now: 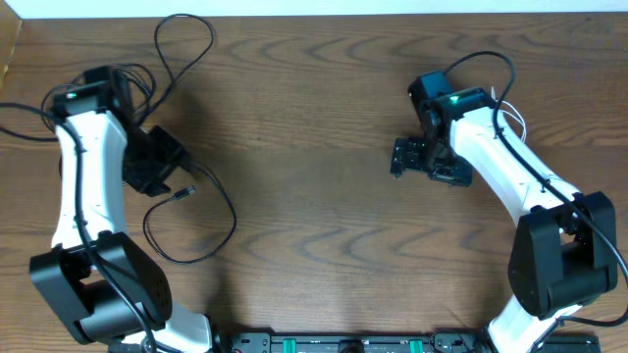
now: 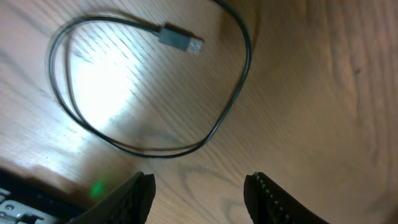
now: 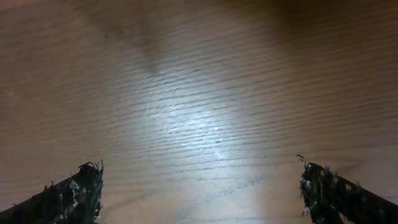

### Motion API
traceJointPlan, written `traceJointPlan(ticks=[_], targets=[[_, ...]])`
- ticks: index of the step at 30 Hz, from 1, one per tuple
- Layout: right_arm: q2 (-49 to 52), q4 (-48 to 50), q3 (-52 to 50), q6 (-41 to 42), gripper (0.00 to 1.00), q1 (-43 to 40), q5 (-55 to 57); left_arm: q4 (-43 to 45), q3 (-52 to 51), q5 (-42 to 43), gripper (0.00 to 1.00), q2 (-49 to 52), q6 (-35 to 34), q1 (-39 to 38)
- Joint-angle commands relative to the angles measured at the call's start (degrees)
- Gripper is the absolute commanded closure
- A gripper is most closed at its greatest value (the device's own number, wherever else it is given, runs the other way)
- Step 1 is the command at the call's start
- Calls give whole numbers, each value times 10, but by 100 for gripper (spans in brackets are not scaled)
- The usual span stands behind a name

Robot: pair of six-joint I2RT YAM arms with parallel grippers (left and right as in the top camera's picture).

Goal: Untangle cables
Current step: 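Grasp the black cable near its USB plug with the left gripper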

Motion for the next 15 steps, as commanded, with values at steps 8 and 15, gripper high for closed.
traceJointPlan(ticks=[8, 15], targets=[[-10, 0, -3, 1, 1, 29, -1, 144, -89, -35, 48, 3, -49, -18], [-10, 15, -3, 1, 1, 30, -1, 220, -139, -34, 48, 9, -128, -38]])
